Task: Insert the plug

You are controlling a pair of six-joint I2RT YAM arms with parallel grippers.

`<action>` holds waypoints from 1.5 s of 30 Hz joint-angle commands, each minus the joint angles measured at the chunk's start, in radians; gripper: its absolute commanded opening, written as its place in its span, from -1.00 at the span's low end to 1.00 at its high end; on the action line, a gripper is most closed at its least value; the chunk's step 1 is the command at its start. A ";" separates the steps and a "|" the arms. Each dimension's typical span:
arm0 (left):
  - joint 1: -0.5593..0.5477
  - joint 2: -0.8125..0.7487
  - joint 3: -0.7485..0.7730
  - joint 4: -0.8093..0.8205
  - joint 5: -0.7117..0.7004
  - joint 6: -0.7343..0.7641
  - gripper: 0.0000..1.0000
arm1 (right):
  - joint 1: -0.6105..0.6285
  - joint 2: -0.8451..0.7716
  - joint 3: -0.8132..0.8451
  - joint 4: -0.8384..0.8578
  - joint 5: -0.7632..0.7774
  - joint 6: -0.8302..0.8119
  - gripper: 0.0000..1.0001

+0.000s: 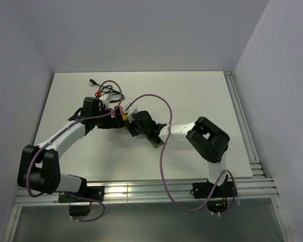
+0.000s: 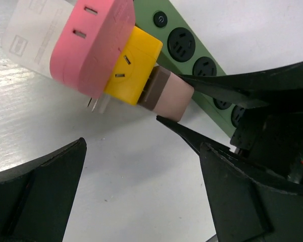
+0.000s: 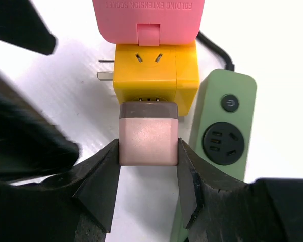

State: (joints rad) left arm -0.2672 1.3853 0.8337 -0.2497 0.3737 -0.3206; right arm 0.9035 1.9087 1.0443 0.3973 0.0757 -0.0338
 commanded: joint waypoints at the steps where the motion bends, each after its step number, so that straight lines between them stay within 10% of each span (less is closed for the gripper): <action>1: -0.014 -0.055 -0.018 -0.060 0.103 -0.031 0.99 | -0.014 -0.028 0.029 0.178 0.067 0.015 -0.45; 19: 0.105 -0.295 -0.024 -0.111 -0.330 -0.143 0.99 | -0.002 0.029 0.036 0.158 0.045 0.031 -0.34; 45: 0.109 -0.393 -0.048 -0.094 -0.357 -0.130 0.99 | 0.009 0.072 0.099 0.068 0.038 0.066 0.25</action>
State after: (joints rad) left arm -0.1638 1.0157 0.7891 -0.3649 0.0269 -0.4541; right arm 0.9073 1.9644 1.1007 0.4522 0.0902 0.0216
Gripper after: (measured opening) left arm 0.995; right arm 0.623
